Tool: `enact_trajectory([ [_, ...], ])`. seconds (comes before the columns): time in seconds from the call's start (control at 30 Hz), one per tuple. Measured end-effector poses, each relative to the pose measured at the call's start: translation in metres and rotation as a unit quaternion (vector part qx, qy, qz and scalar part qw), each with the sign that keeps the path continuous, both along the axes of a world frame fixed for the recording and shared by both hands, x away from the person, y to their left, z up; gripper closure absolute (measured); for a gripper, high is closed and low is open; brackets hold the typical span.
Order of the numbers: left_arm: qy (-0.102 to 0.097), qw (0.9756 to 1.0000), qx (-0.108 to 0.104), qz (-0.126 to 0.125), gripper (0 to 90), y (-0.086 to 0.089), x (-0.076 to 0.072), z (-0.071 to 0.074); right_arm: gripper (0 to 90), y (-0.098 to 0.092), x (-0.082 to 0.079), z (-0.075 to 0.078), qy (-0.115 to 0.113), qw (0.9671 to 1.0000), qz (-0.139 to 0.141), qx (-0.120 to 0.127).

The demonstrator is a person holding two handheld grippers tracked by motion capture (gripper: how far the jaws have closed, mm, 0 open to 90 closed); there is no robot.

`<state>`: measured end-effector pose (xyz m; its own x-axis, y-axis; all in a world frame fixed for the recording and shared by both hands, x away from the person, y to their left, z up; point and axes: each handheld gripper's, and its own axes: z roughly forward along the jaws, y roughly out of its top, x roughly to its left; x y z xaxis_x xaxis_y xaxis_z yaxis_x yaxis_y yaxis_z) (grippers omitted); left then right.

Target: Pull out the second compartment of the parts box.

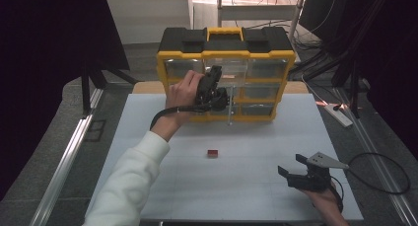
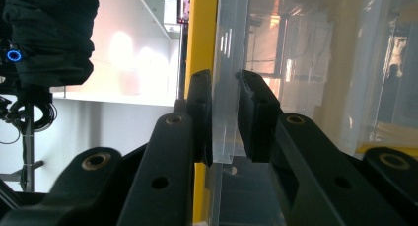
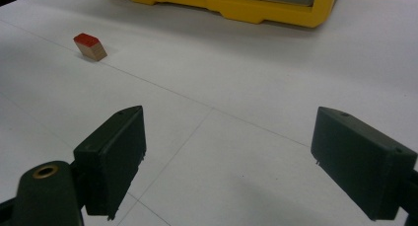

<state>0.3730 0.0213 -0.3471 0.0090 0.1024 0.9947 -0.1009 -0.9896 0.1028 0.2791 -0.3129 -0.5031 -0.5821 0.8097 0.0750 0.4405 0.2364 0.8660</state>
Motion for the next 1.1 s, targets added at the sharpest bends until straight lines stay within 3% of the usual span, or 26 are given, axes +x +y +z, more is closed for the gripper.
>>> enact_trajectory([
  [1.1, -0.002, 1.0000, -0.002, -0.007, 76.8, 0.0030, -0.0094, -0.0026, 13.9, 0.0003, 0.0000, 0.0000, 0.000, 1.0000, -0.002, -0.003],
])
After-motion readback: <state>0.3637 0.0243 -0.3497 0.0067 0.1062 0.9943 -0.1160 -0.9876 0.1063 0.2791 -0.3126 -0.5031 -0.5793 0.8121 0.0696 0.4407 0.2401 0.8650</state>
